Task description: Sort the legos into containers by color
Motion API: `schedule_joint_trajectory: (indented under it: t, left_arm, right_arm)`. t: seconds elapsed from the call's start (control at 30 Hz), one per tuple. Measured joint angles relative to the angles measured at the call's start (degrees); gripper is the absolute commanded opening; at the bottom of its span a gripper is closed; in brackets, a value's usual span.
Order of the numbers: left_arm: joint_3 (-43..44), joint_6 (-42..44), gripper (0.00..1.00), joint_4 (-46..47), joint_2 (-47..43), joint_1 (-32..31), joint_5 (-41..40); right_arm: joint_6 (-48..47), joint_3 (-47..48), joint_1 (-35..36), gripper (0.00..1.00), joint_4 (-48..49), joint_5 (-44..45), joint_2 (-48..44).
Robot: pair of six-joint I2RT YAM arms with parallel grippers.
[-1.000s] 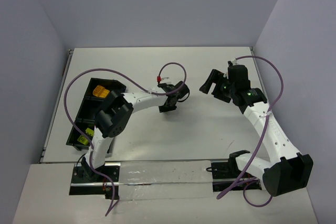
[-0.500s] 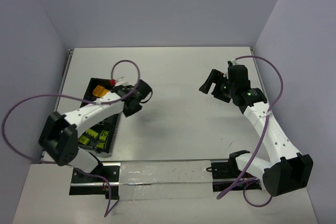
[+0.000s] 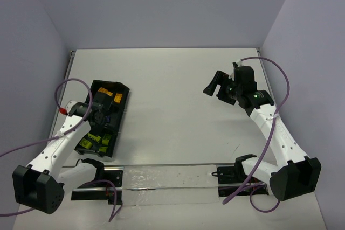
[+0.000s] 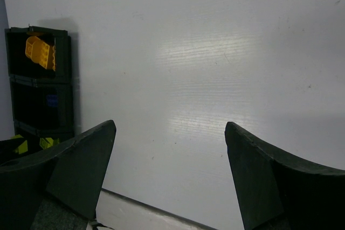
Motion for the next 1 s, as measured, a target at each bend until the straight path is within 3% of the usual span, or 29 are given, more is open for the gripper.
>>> schedule_joint_trajectory:
  t: [0.07,0.2,0.37,0.47,0.7,0.9,1.0]
  left_arm:
    - [-0.8,-0.3,0.05,-0.8,-0.3,1.0,0.0]
    - [-1.0,-2.4,0.25,-2.7,0.0,1.3,0.0]
    - [-1.1,-5.8,0.69,-5.1,-0.5,1.3,0.0]
    - [-1.3,-6.8,0.84,-5.3,-2.1,1.3,0.1]
    - [-1.6,-4.9,0.9,-4.9,-3.1,1.3,0.1]
    - [3.1,13.1,0.96,5.0,-0.2,0.6,3.2]
    - [8.5,24.3,0.97,13.3,2.4,-3.5,5.0]
  right_arm:
    - [0.0,0.0,0.0,0.89,0.0,-0.1,0.1]
    - [0.0,0.0,0.0,0.89,0.0,-0.3,0.2]
    - [0.0,0.0,0.0,0.89,0.0,-0.4,0.3]
    - [0.0,0.0,0.0,0.89,0.0,-0.5,0.5]
    - [0.0,0.0,0.0,0.96,0.0,-0.7,0.6]
    - [-0.1,0.0,0.0,1.0,-0.4,1.9,0.6]
    - [-0.1,0.2,0.0,1.0,-1.0,3.9,0.6]
